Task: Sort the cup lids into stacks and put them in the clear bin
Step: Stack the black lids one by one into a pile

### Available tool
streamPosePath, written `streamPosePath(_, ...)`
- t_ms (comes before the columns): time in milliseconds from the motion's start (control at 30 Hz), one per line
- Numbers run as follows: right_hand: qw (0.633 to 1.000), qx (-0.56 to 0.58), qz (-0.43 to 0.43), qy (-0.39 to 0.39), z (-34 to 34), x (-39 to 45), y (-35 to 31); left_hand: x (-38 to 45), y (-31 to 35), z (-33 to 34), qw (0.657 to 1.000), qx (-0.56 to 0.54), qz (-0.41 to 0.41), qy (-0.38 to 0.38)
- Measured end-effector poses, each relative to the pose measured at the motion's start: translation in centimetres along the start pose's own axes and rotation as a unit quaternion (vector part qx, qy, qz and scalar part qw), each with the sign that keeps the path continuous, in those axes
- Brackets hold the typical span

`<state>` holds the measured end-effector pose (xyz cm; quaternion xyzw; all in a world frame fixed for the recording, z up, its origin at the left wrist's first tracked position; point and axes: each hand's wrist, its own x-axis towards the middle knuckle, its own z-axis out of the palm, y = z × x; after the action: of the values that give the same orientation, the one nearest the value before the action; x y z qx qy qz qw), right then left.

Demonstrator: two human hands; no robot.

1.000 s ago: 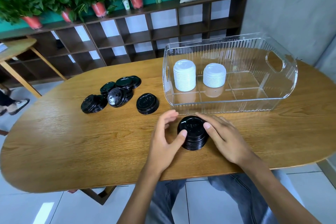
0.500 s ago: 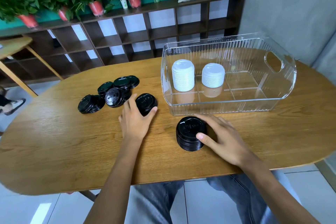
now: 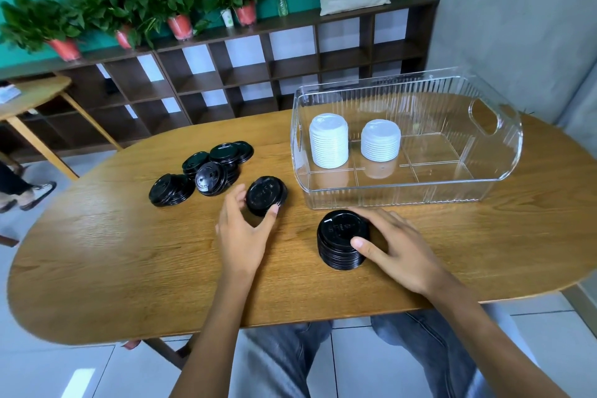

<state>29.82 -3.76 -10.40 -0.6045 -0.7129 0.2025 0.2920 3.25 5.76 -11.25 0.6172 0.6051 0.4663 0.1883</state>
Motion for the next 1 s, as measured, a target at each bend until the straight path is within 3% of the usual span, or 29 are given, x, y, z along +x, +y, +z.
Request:
streamPosePath(133,1.0,0.0,0.002,-0.002,0.0,0.0,0.0,-3.1,-0.5,-1.9,0.999,0.012,-0.009,-0.052)
streamPosePath(300,1.0,-0.001,0.003,-0.007,-0.1,0.0,0.1,-4.6,-0.6,-2.9,0.984,0.115,0.03,-0.133)
streamPosePath(433,1.0,0.003,0.0,-0.004,0.0,0.0,0.0,-4.3,0.1,-2.9,0.975,0.115,0.039,-0.186)
streamPosePath(700,1.0,0.001,-0.004,-0.001,0.1,0.0,0.1,-4.3,0.7,-2.9,0.965,0.151,0.072,-0.2)
streamPosePath(833,1.0,0.003,-0.006,0.003,0.2,0.0,0.1,-4.4,0.2,-3.2,0.977,0.087,0.041,-0.188)
streamPosePath(1000,1.0,0.002,-0.005,0.006,0.1,0.0,0.1,-4.5,0.4,-3.2,0.976,0.097,0.035,-0.191)
